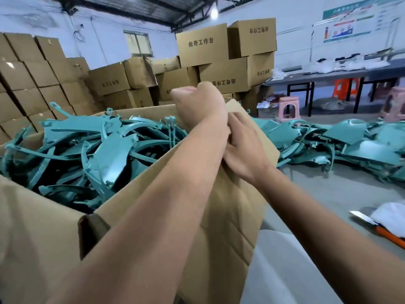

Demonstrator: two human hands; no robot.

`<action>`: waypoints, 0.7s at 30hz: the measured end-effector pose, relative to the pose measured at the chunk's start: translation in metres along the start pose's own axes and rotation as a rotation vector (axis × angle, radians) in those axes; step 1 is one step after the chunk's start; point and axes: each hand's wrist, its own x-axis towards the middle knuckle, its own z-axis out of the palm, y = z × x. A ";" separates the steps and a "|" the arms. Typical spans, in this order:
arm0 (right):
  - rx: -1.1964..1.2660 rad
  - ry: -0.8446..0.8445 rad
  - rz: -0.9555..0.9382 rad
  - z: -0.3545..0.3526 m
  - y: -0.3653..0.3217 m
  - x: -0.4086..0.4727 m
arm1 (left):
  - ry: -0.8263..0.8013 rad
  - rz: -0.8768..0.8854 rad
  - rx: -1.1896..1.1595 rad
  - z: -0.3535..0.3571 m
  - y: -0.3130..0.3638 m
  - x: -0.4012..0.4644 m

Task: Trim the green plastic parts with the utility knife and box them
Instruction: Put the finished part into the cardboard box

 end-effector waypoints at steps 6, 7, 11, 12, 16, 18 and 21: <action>-0.097 0.043 0.240 -0.029 0.091 -0.037 | -0.414 0.233 0.336 0.051 -0.102 -0.057; -0.106 0.025 0.302 -0.031 0.107 -0.043 | -0.485 0.223 0.408 0.055 -0.120 -0.062; -0.058 0.048 0.668 -0.040 0.176 -0.060 | -0.708 0.199 0.648 0.082 -0.186 -0.070; -0.082 0.060 0.723 -0.042 0.190 -0.061 | -0.731 0.191 0.679 0.089 -0.195 -0.067; -0.536 -0.032 0.518 -0.046 0.234 -0.043 | -0.795 0.142 0.706 0.133 -0.212 -0.047; -0.718 -0.108 0.320 -0.045 0.246 -0.020 | -0.792 0.069 0.695 0.159 -0.211 -0.034; -0.809 -0.284 0.283 -0.037 0.263 0.021 | -0.770 -0.164 0.640 0.192 -0.210 -0.017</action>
